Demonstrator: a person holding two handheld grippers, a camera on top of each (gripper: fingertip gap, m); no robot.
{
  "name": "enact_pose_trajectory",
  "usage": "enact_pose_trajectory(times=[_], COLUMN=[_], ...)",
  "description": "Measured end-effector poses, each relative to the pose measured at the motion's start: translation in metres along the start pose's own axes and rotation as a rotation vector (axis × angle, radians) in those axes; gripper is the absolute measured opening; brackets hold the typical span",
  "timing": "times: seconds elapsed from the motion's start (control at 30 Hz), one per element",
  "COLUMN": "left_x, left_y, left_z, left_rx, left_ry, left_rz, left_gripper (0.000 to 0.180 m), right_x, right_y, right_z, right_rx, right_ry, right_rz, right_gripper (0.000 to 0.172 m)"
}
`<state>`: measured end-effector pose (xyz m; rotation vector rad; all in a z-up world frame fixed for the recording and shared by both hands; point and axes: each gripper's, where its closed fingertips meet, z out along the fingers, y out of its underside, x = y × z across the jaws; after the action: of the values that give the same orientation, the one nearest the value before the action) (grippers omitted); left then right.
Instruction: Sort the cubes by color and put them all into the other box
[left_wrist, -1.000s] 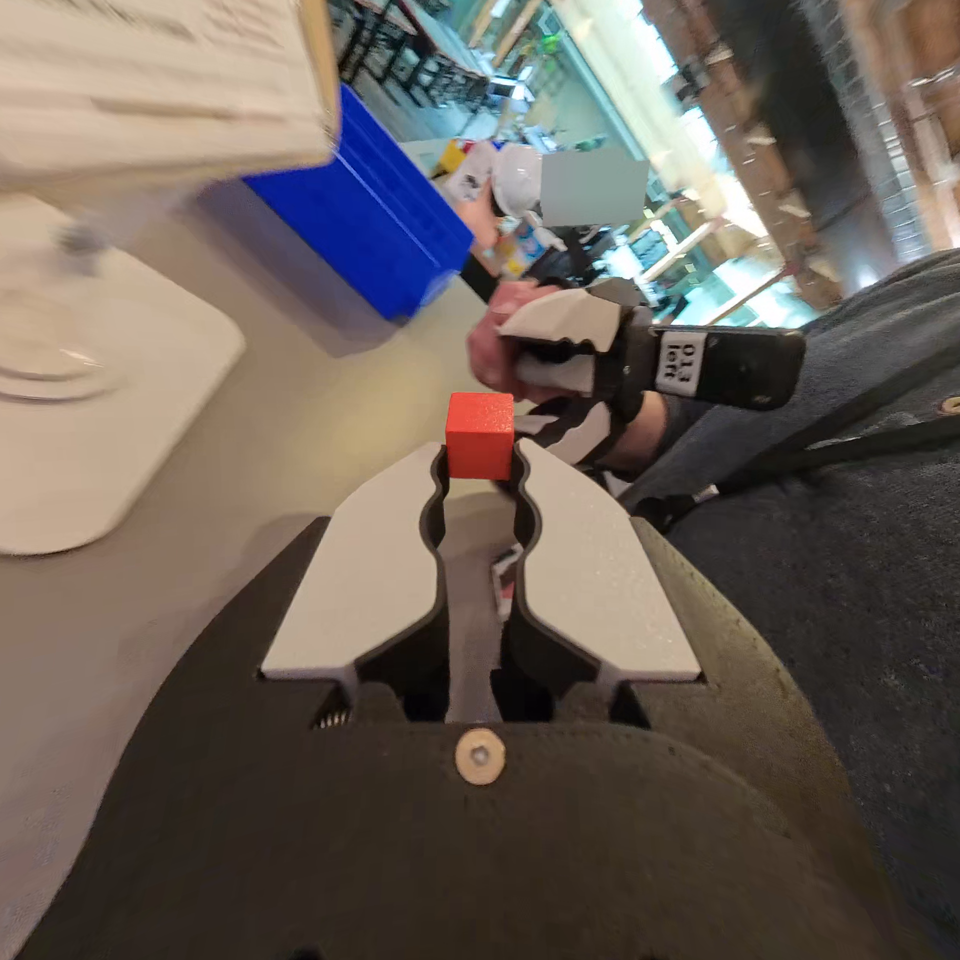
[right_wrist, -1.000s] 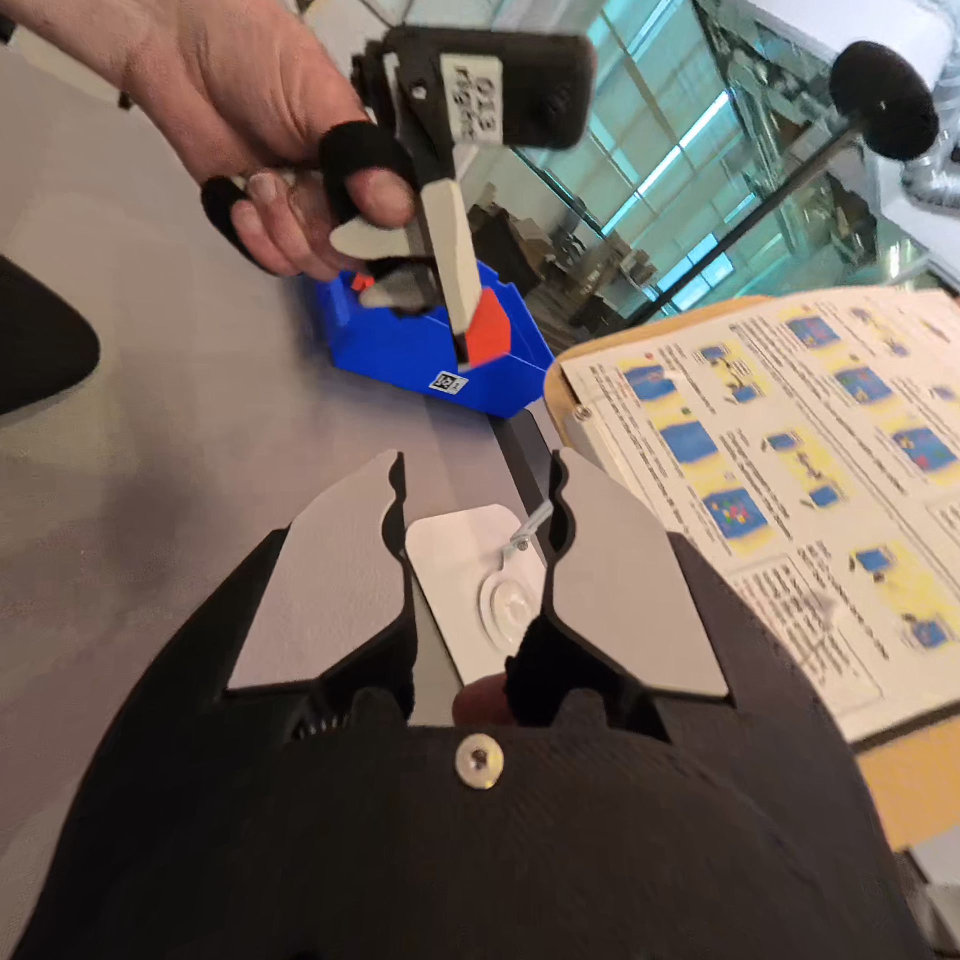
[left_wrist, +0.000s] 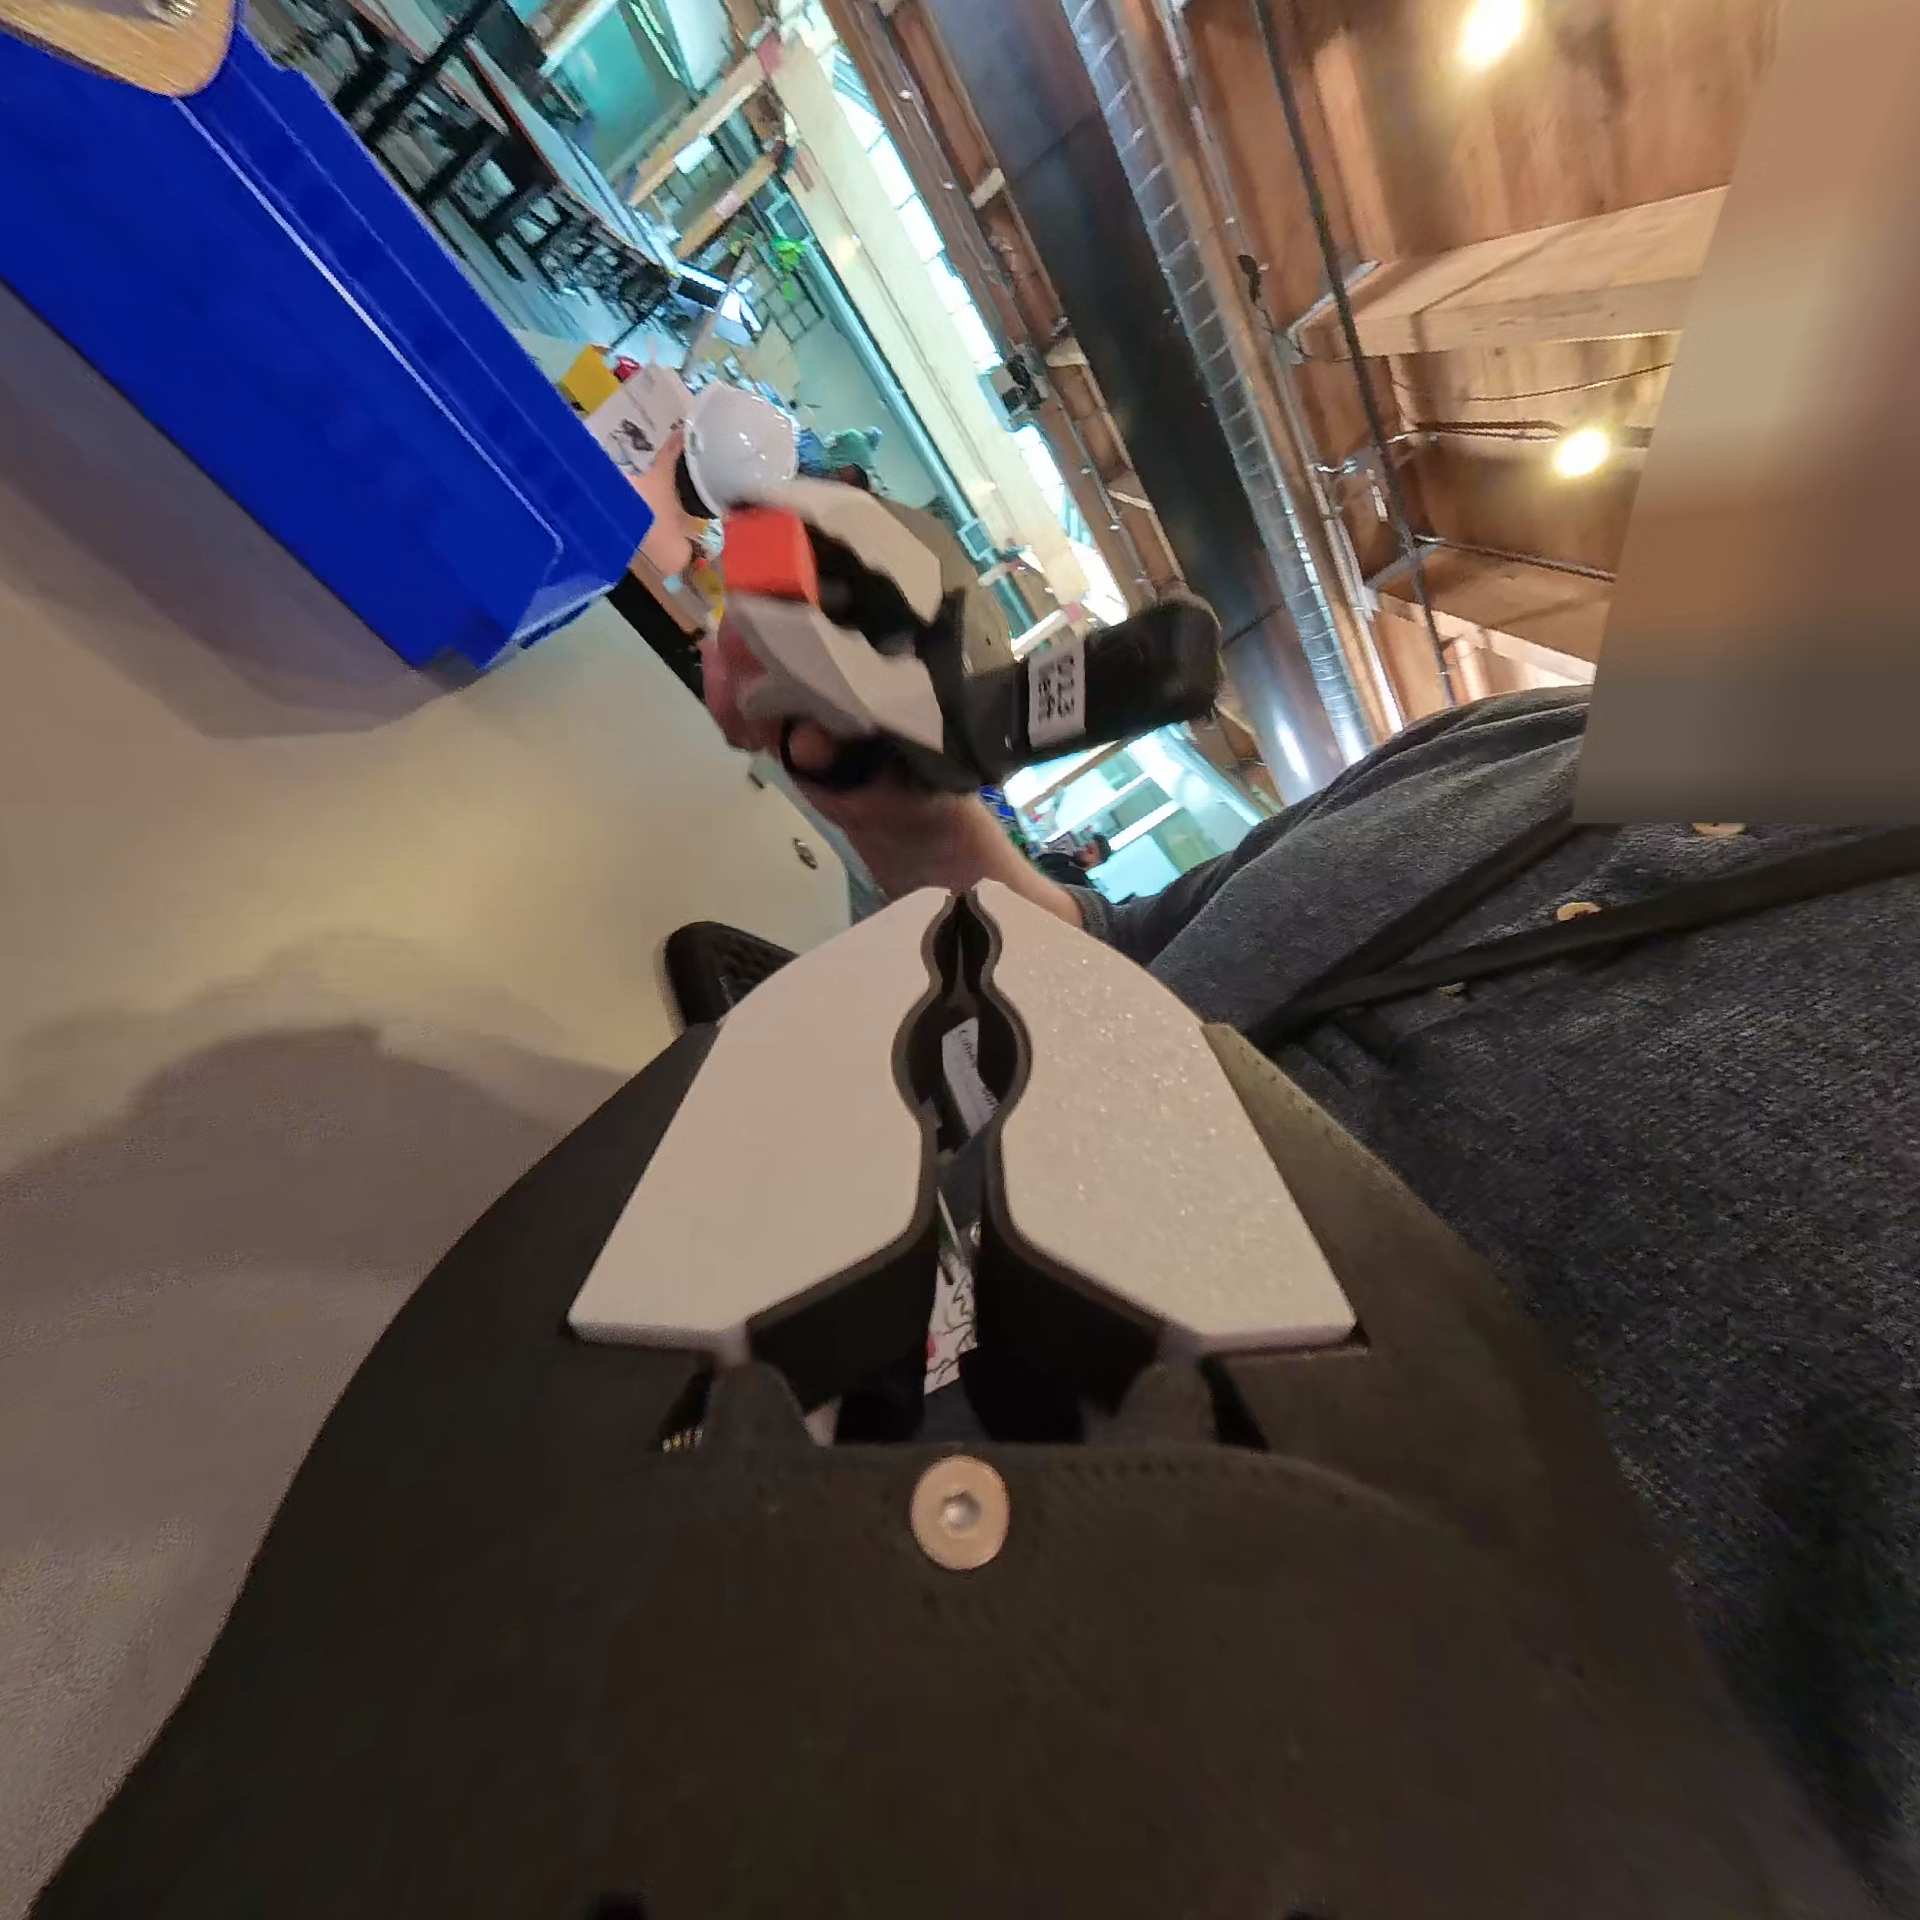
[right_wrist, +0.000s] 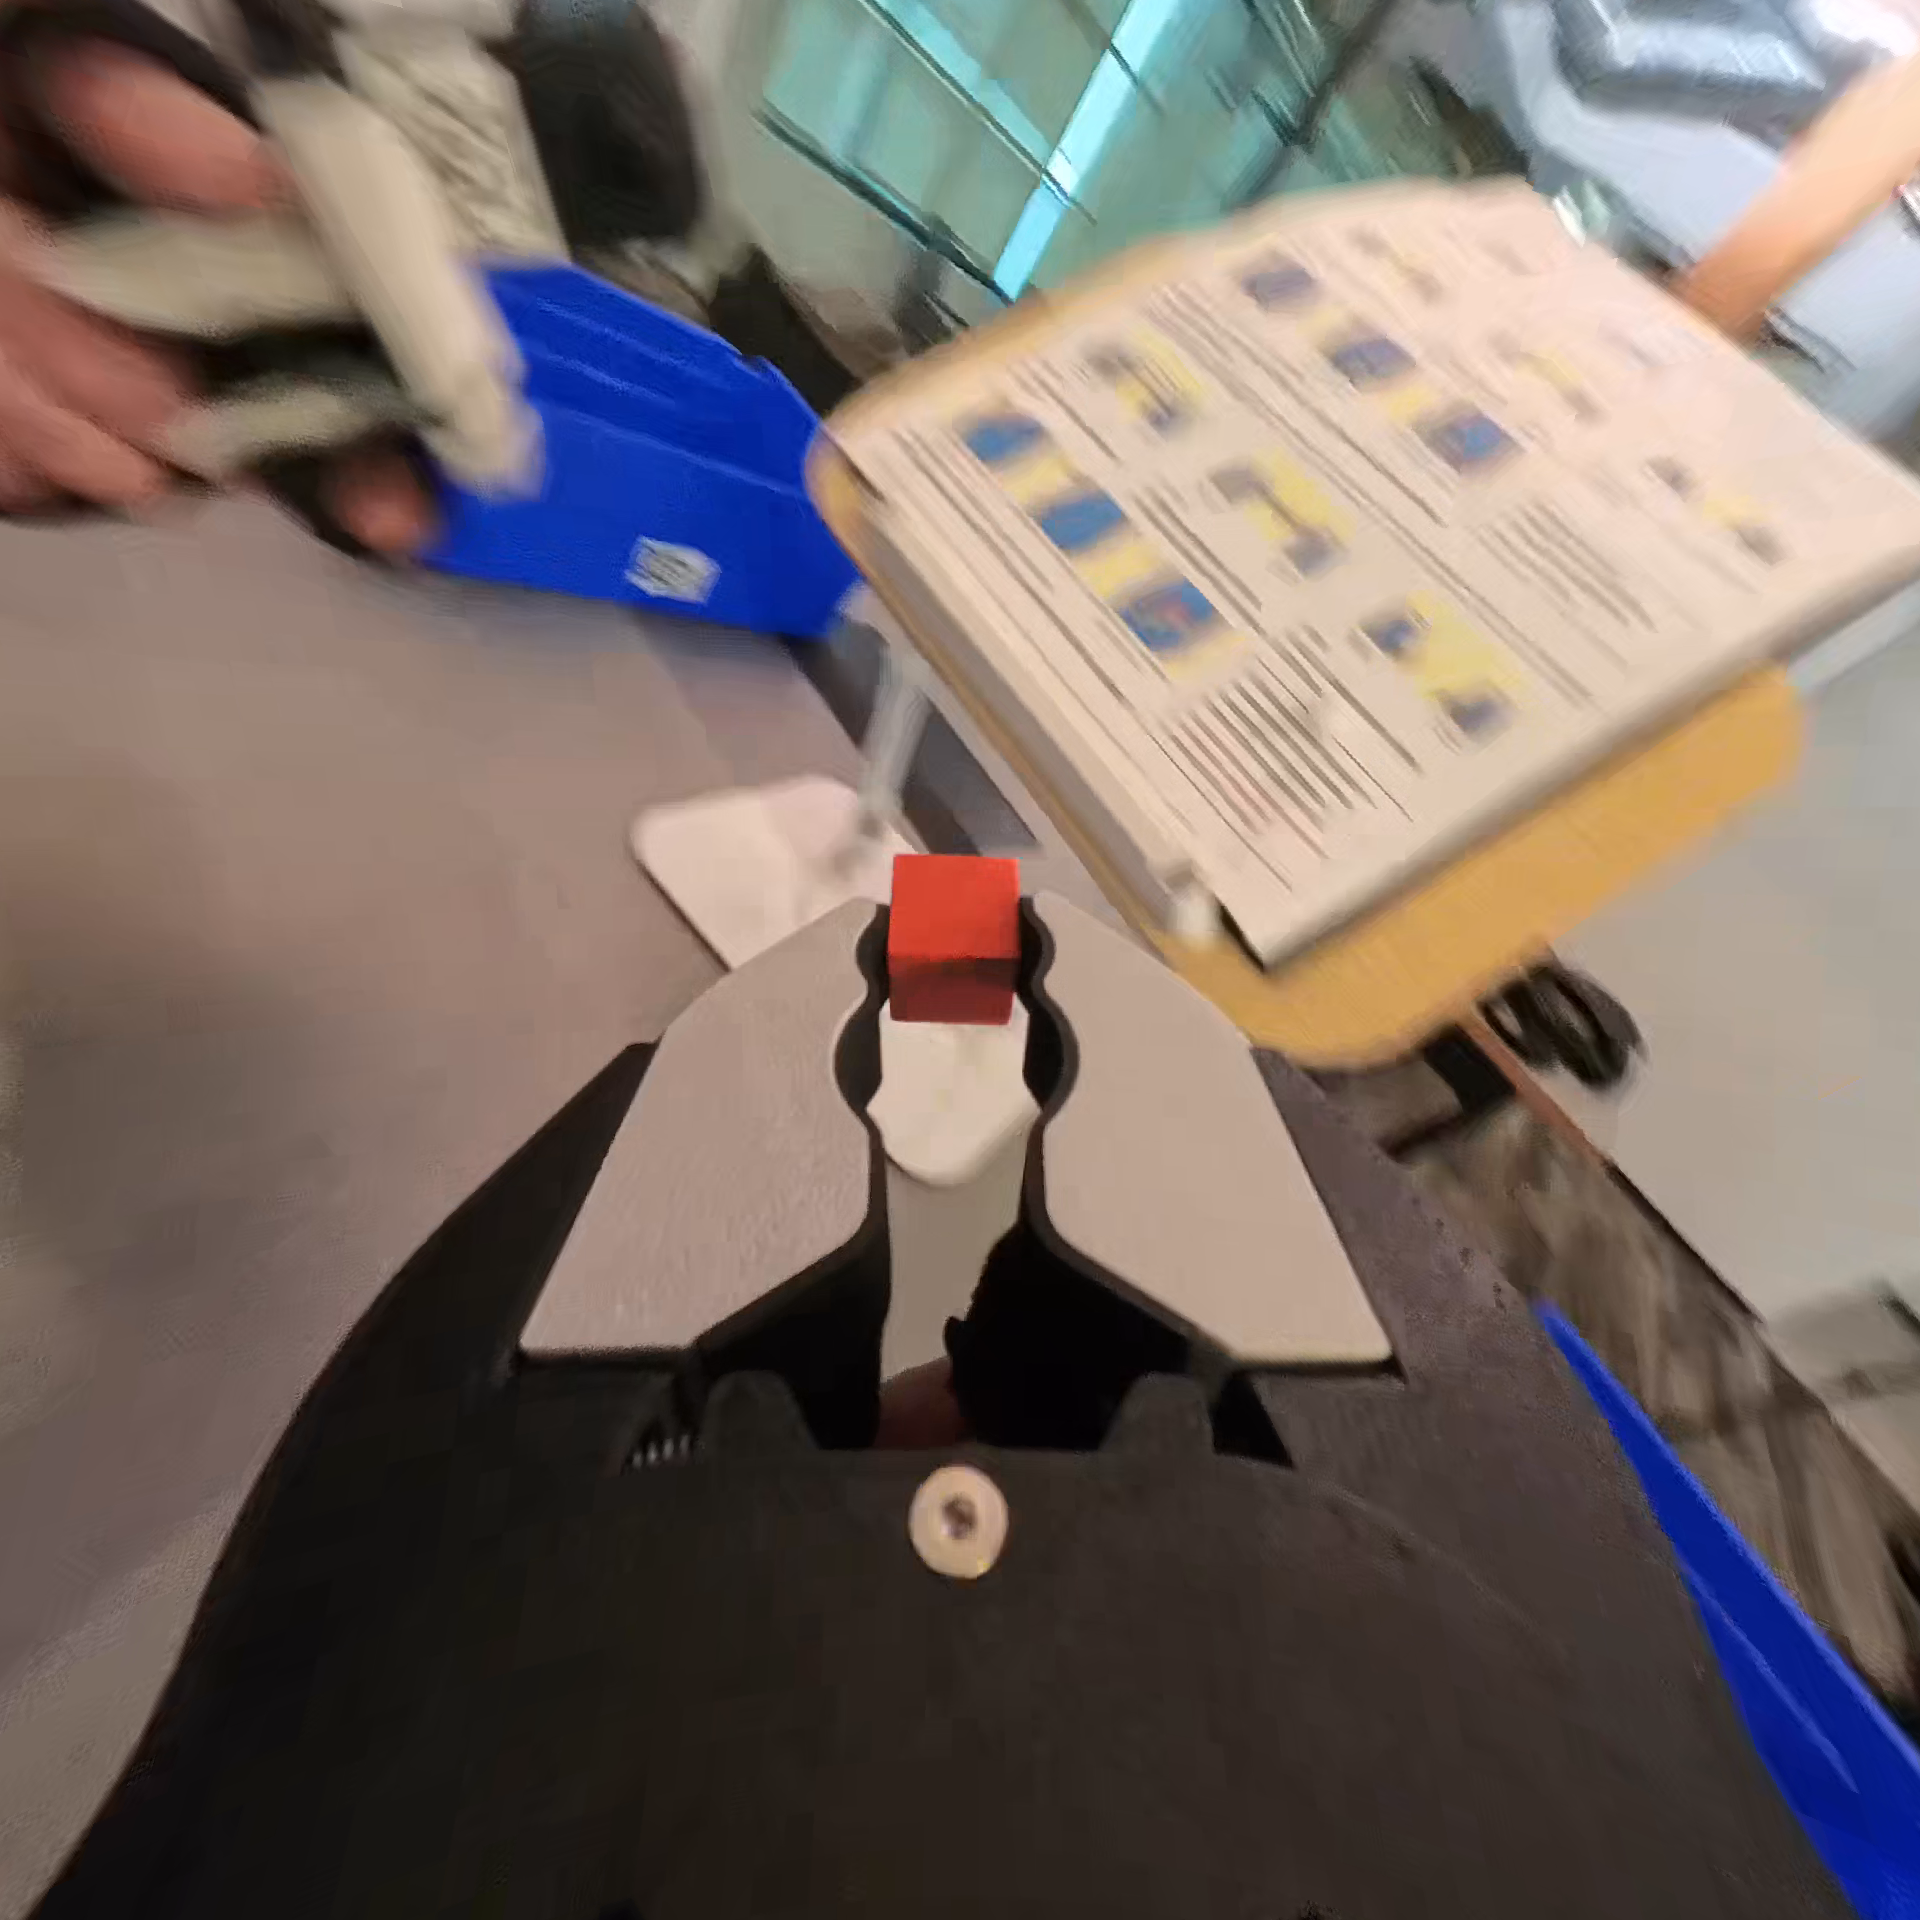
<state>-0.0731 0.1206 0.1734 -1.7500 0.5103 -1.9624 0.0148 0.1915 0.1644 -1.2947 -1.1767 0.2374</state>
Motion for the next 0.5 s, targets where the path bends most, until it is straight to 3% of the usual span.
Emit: enact_pose_trajectory(times=[0.2,0.3,0.37,0.43,0.5], left_x=[-0.006,-0.007,-0.007,-0.008,-0.009], left_y=[0.009,0.018,0.021,0.024,0.025], left_z=[-0.013,-0.012,-0.011,-0.013,-0.018], left_rx=[0.020,0.008,0.004,0.001,0.004], left_ry=[-0.073,-0.080,-0.076,-0.093,-0.121], left_rz=[-0.006,-0.023,-0.038,-0.038,-0.028], left_gripper=[0.000,0.000,0.000,0.000,0.000], right_x=[0.134,0.173,0.189,0.195,0.200], right_y=[0.139,0.201,0.242,0.261,0.254], right_z=[-0.055,-0.070,-0.078,-0.082,-0.086], right_rx=[-0.346,-0.494,-0.628,-0.689,-0.635], right_ry=[0.358,0.416,0.446,0.443,0.479], right_rz=[0.163,0.270,0.320,0.334,0.346], right_gripper=[0.023,0.023,0.039,0.050,0.048])
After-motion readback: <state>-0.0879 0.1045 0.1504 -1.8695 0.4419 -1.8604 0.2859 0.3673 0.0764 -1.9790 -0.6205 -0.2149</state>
